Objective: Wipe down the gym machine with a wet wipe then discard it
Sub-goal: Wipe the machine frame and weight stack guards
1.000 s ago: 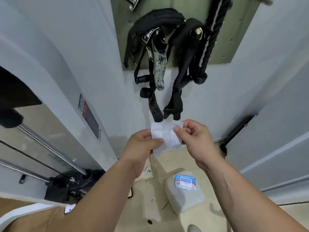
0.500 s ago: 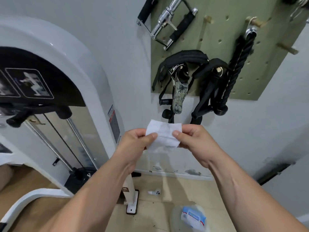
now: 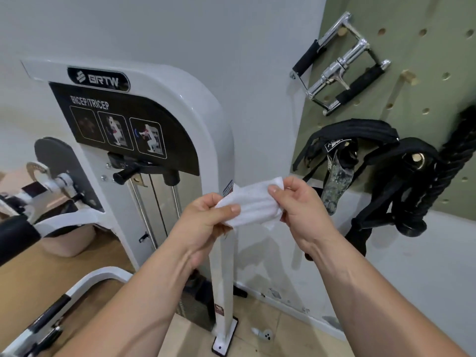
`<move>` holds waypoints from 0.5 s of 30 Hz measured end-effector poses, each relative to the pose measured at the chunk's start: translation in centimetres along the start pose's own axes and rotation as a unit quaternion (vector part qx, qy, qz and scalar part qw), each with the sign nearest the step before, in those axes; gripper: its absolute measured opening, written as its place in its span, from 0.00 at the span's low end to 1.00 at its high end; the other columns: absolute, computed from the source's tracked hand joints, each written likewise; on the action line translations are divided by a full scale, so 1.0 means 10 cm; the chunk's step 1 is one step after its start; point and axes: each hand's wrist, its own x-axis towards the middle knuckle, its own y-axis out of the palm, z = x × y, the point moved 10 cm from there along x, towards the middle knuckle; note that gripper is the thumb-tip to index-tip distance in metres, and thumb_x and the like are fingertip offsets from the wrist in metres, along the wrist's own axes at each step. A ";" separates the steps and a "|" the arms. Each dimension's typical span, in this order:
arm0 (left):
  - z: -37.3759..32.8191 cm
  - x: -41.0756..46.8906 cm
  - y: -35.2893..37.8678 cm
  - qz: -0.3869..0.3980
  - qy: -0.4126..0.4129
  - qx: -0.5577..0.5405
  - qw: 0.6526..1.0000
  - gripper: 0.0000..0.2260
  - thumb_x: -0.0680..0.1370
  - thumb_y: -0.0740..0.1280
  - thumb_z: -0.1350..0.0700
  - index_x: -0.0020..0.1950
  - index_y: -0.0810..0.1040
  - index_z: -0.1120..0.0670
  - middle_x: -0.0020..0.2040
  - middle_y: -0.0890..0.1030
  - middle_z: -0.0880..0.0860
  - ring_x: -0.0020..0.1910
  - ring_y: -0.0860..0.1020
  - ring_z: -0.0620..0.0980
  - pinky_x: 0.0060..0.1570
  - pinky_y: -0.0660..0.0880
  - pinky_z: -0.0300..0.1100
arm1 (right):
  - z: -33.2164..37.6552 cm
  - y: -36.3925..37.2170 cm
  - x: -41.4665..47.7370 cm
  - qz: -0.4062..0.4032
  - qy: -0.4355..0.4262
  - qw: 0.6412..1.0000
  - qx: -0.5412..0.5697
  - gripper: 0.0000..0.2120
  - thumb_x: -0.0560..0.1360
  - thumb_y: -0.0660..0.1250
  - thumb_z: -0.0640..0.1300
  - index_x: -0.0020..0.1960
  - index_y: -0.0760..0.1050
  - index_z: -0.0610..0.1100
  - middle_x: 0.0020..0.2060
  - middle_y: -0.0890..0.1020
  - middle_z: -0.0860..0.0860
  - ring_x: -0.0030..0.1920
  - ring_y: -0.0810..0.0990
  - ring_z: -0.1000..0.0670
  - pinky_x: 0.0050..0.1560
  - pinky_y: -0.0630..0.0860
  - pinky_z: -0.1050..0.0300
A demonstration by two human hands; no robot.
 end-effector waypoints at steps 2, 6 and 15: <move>-0.15 0.07 -0.08 0.011 0.011 -0.003 1.000 0.08 0.67 0.75 0.64 0.45 0.82 0.58 0.42 0.84 0.56 0.37 0.82 0.51 0.39 0.78 0.41 | 0.12 0.13 0.14 -0.001 -0.027 1.000 -0.014 0.02 0.80 0.70 0.39 0.49 0.78 0.44 0.40 0.85 0.47 0.39 0.83 0.50 0.40 0.78 0.54; -0.54 0.29 -0.34 -0.016 0.049 -0.012 0.999 0.03 0.77 0.70 0.66 0.45 0.82 0.59 0.41 0.84 0.57 0.37 0.82 0.51 0.36 0.79 0.40 | 0.36 0.39 0.44 -0.027 -0.077 0.995 -0.063 0.05 0.76 0.76 0.41 0.45 0.80 0.44 0.39 0.82 0.47 0.40 0.81 0.49 0.41 0.76 0.54; -1.73 0.81 -0.74 0.026 0.211 0.058 0.975 0.11 0.78 0.71 0.65 0.39 0.76 0.53 0.36 0.79 0.55 0.36 0.78 0.52 0.35 0.74 0.45 | 1.19 1.04 1.12 -0.090 -0.154 0.981 -0.081 0.04 0.68 0.71 0.42 0.35 0.78 0.48 0.33 0.76 0.52 0.37 0.72 0.51 0.36 0.67 0.58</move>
